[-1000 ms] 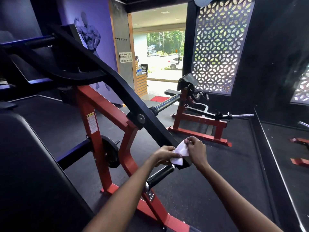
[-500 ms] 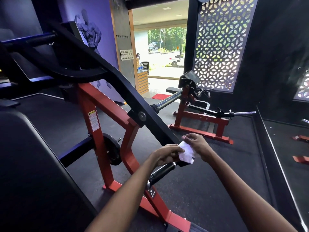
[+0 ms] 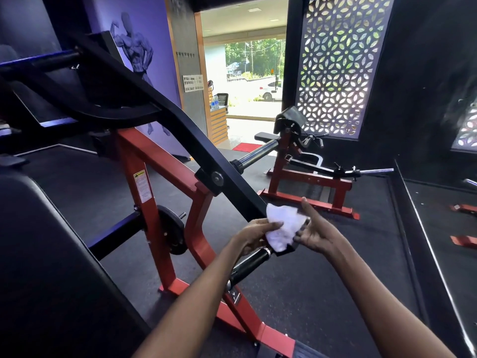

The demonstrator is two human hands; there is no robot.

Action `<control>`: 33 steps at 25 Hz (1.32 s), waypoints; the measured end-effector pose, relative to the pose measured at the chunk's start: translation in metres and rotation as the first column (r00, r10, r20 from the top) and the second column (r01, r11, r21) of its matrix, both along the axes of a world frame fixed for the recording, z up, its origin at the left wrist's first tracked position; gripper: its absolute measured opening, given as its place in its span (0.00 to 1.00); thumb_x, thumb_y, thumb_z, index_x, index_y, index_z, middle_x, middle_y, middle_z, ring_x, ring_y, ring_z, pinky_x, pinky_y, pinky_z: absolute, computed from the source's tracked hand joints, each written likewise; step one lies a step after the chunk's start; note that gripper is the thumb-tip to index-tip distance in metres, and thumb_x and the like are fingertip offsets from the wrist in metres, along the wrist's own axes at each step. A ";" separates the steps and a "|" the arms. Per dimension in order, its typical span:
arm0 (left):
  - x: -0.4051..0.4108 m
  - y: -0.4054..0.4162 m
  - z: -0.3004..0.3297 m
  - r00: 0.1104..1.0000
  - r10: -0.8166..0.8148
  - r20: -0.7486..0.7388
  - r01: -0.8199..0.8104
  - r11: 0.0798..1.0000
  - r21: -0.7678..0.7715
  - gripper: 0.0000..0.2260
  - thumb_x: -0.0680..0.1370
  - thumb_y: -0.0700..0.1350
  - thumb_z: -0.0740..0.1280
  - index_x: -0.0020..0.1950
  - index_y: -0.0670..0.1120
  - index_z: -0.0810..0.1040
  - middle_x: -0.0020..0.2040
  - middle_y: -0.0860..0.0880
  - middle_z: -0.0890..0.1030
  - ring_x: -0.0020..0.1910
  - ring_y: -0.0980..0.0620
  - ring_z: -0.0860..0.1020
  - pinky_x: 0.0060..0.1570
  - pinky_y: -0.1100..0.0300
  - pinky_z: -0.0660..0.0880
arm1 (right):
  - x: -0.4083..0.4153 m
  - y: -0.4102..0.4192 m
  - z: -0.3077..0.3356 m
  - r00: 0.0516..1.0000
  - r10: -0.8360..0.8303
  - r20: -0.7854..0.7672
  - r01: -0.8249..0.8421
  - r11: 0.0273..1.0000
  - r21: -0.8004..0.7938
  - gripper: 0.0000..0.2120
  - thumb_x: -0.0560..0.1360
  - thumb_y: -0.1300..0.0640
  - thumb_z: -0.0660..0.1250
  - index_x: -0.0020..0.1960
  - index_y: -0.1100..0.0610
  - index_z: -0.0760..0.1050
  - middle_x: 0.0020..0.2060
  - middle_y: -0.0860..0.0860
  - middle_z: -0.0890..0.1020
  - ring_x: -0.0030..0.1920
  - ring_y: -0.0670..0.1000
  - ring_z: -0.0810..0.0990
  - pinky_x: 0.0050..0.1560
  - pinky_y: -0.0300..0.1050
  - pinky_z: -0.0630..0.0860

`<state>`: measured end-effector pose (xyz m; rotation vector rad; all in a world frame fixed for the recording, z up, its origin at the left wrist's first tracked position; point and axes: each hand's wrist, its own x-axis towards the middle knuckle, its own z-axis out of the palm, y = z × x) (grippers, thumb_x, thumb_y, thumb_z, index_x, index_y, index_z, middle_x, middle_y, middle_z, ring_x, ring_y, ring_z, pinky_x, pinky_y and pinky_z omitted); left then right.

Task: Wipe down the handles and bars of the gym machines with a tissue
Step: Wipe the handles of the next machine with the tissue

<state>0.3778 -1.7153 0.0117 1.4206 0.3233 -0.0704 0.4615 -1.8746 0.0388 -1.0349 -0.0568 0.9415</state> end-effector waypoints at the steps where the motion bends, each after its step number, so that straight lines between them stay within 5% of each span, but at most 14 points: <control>1: 0.001 -0.002 0.001 0.994 0.106 0.032 -0.104 0.994 -0.041 0.14 0.74 0.50 0.72 0.51 0.40 0.79 0.47 0.42 0.82 0.42 0.48 0.80 0.49 0.56 0.79 | -0.003 0.001 -0.006 0.999 0.007 0.038 -0.004 0.997 -0.078 0.18 0.75 0.49 0.66 0.52 0.65 0.73 0.44 0.60 0.80 0.39 0.55 0.81 0.37 0.45 0.82; 5: 0.003 -0.005 -0.002 0.956 0.275 0.102 -0.263 0.958 -0.118 0.08 0.81 0.45 0.64 0.47 0.41 0.77 0.40 0.45 0.82 0.35 0.54 0.81 0.39 0.62 0.79 | -0.012 0.010 -0.014 0.996 -0.060 0.065 0.068 0.990 -0.124 0.03 0.75 0.63 0.65 0.44 0.63 0.75 0.32 0.54 0.78 0.29 0.49 0.76 0.29 0.37 0.76; 7: 0.003 -0.005 -0.005 0.933 0.334 0.134 -0.314 0.938 -0.147 0.07 0.81 0.41 0.62 0.49 0.39 0.76 0.44 0.43 0.81 0.35 0.55 0.81 0.39 0.63 0.79 | -0.016 0.012 -0.014 0.988 -0.148 0.045 0.150 0.987 -0.050 0.06 0.77 0.59 0.63 0.45 0.62 0.72 0.38 0.58 0.77 0.37 0.54 0.78 0.39 0.45 0.79; 9: 0.002 -0.008 -0.007 0.923 0.353 0.157 -0.341 0.935 -0.098 0.06 0.81 0.37 0.61 0.55 0.38 0.75 0.47 0.42 0.79 0.39 0.53 0.81 0.41 0.62 0.78 | -0.018 0.014 -0.016 0.991 -0.059 0.119 0.071 0.993 -0.098 0.14 0.78 0.52 0.64 0.51 0.65 0.73 0.43 0.62 0.79 0.43 0.58 0.80 0.48 0.51 0.78; 14: 0.003 -0.003 -0.013 0.837 0.499 0.225 -0.536 0.831 0.151 0.12 0.82 0.37 0.59 0.64 0.38 0.74 0.57 0.43 0.78 0.57 0.43 0.77 0.56 0.55 0.75 | -0.015 0.019 -0.017 0.986 -0.131 0.105 0.141 0.986 -0.089 0.11 0.77 0.71 0.58 0.59 0.65 0.65 0.40 0.59 0.77 0.29 0.53 0.81 0.28 0.43 0.79; 16: 0.002 -0.004 -0.011 0.861 0.451 0.234 -0.497 0.845 0.199 0.13 0.82 0.37 0.59 0.65 0.39 0.73 0.59 0.45 0.78 0.58 0.44 0.76 0.60 0.54 0.73 | -0.021 0.020 -0.012 0.990 -0.106 0.088 0.115 0.987 -0.112 0.07 0.80 0.62 0.57 0.55 0.65 0.67 0.37 0.58 0.76 0.30 0.53 0.77 0.28 0.44 0.77; 19: 0.001 -0.006 -0.010 0.891 0.403 0.209 -0.443 0.871 0.212 0.13 0.82 0.38 0.59 0.67 0.40 0.73 0.61 0.44 0.78 0.60 0.43 0.77 0.63 0.48 0.73 | -0.027 0.017 -0.014 0.972 0.033 0.234 0.009 0.984 -0.175 0.29 0.70 0.50 0.72 0.55 0.74 0.71 0.39 0.60 0.79 0.33 0.54 0.77 0.31 0.44 0.77; 20: 0.000 -0.006 -0.008 0.870 0.452 0.198 -0.487 0.852 0.193 0.13 0.82 0.38 0.59 0.67 0.40 0.73 0.61 0.44 0.78 0.60 0.43 0.77 0.63 0.48 0.73 | -0.025 0.017 -0.017 0.960 0.043 0.276 0.013 0.980 -0.199 0.30 0.68 0.56 0.75 0.61 0.73 0.68 0.42 0.61 0.79 0.34 0.54 0.78 0.31 0.44 0.78; 22: -0.001 0.002 -0.011 0.835 0.518 0.183 -0.544 0.826 0.148 0.13 0.83 0.38 0.58 0.67 0.39 0.72 0.62 0.43 0.77 0.61 0.43 0.76 0.63 0.47 0.73 | -0.020 0.014 -0.019 0.976 0.020 0.215 0.022 0.982 -0.187 0.20 0.74 0.72 0.63 0.64 0.68 0.65 0.43 0.60 0.78 0.34 0.54 0.77 0.31 0.44 0.78; 25: -0.004 0.004 -0.012 0.900 0.396 0.184 -0.419 0.901 0.111 0.16 0.83 0.38 0.58 0.71 0.39 0.68 0.66 0.40 0.75 0.63 0.42 0.75 0.63 0.49 0.73 | -0.019 0.010 -0.014 0.989 0.108 0.102 -0.090 0.981 -0.173 0.08 0.80 0.58 0.56 0.53 0.60 0.72 0.42 0.58 0.78 0.32 0.54 0.79 0.37 0.49 0.77; 27: -0.005 0.001 -0.012 0.922 0.332 0.198 -0.352 0.933 0.078 0.19 0.82 0.38 0.59 0.73 0.40 0.65 0.67 0.40 0.74 0.63 0.43 0.75 0.60 0.52 0.75 | -0.025 0.013 -0.010 0.987 0.152 0.051 -0.147 0.985 -0.096 0.16 0.80 0.51 0.60 0.52 0.65 0.76 0.44 0.61 0.81 0.34 0.56 0.81 0.33 0.48 0.79; 30: -0.007 0.003 -0.009 0.886 0.413 0.213 -0.457 0.857 0.238 0.20 0.80 0.40 0.64 0.72 0.46 0.67 0.62 0.40 0.77 0.59 0.42 0.78 0.59 0.48 0.76 | -0.017 0.022 -0.016 0.964 -0.021 0.264 0.063 0.987 -0.151 0.15 0.77 0.63 0.65 0.62 0.61 0.70 0.48 0.62 0.79 0.35 0.55 0.80 0.25 0.42 0.78; 33: -0.010 0.012 -0.008 0.905 0.376 0.200 -0.418 0.876 0.241 0.17 0.78 0.42 0.68 0.65 0.52 0.70 0.46 0.44 0.81 0.45 0.48 0.79 0.47 0.56 0.79 | -0.015 0.022 -0.015 0.913 -0.049 0.404 0.119 0.982 -0.149 0.09 0.77 0.68 0.62 0.53 0.56 0.74 0.41 0.58 0.77 0.33 0.52 0.76 0.24 0.39 0.75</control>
